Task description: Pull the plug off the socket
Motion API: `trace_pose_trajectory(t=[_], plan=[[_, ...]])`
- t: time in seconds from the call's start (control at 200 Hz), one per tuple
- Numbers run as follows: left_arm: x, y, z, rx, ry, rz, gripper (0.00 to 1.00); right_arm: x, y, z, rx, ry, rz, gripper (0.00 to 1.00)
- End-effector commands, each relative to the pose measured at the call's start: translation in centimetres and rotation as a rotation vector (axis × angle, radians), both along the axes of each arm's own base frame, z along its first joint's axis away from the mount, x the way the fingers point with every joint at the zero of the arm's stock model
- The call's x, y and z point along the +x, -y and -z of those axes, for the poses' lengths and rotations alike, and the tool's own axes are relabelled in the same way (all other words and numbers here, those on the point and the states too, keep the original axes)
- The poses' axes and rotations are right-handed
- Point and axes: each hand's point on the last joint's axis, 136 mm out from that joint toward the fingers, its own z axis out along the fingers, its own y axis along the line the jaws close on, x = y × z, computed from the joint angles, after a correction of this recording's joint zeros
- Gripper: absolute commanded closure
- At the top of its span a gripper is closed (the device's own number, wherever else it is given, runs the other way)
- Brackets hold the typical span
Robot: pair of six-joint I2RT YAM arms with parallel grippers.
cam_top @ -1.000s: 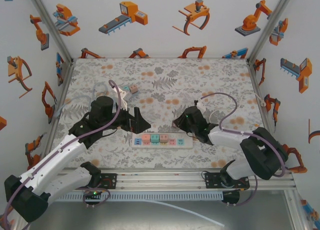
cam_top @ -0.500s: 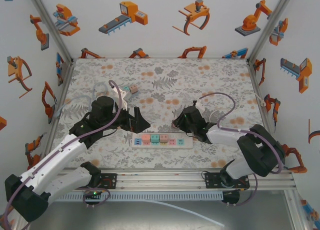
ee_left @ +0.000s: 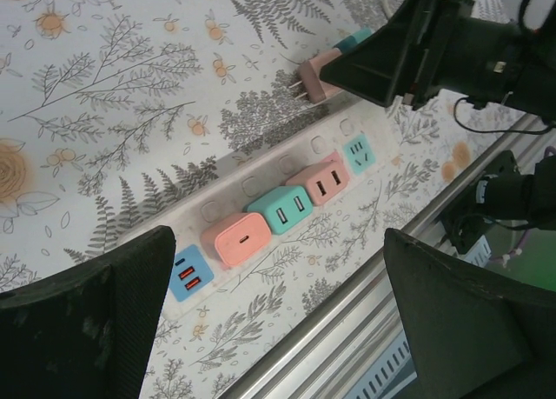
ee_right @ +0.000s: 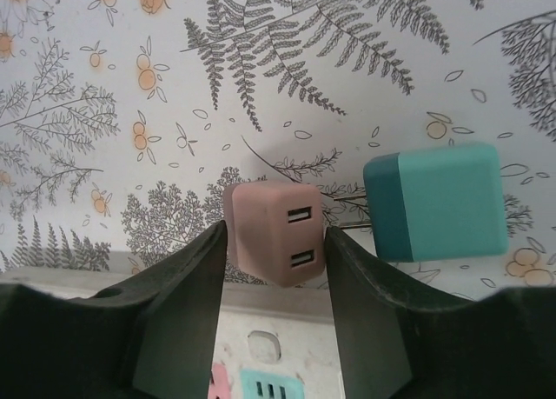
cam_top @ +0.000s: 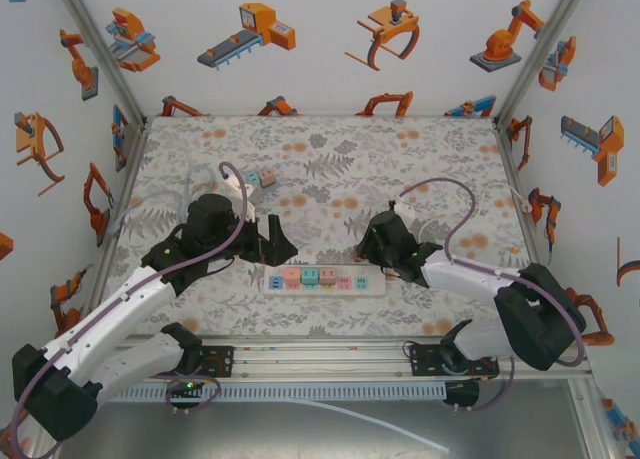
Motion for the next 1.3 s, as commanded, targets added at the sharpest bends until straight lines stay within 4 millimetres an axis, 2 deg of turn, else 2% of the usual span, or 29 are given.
trace_pose_trajectory(t=[0.0, 0.19, 0.386, 0.546, 0.716, 0.836, 0.966, 1.107, 1.297], plan=[[0.1, -0.6, 0.8, 0.045, -0.003, -0.021, 0.03, 0.9, 0.5, -2.8, -0.055, 0.074, -0.011, 0.49], [0.1, -0.9, 0.8, 0.048, -0.001, -0.035, 0.03, 1.2, 1.1, -5.5, -0.101, 0.147, -0.036, 0.48], [0.7, -2.3, 1.2, 0.086, 0.004, -0.113, 0.03, 1.3, 0.5, -10.9, -0.188, 0.353, -0.210, 0.49], [1.4, -4.0, 2.5, 0.141, -0.025, -0.213, 0.03, -0.1, -2.1, -14.7, -0.224, 0.548, -0.481, 0.51], [1.5, -5.2, 4.3, 0.164, -0.075, -0.270, 0.03, -4.6, -6.4, -16.8, -0.191, 0.748, -0.880, 0.52], [1.5, -6.0, 6.1, 0.200, -0.145, -0.306, 0.03, -8.6, -8.7, -16.0, -0.218, 0.837, -1.161, 0.51], [1.5, -6.3, 7.7, 0.216, -0.188, -0.316, 0.03, -12.0, -10.1, -13.3, -0.305, 0.856, -1.407, 0.49], [1.2, -6.4, 9.3, 0.233, -0.231, -0.310, 0.03, -13.3, -11.3, -10.7, -0.334, 0.788, -1.533, 0.49], [0.9, -6.4, 11.2, 0.254, -0.268, -0.300, 0.02, -13.4, -13.0, -7.7, -0.342, 0.708, -1.612, 0.49]])
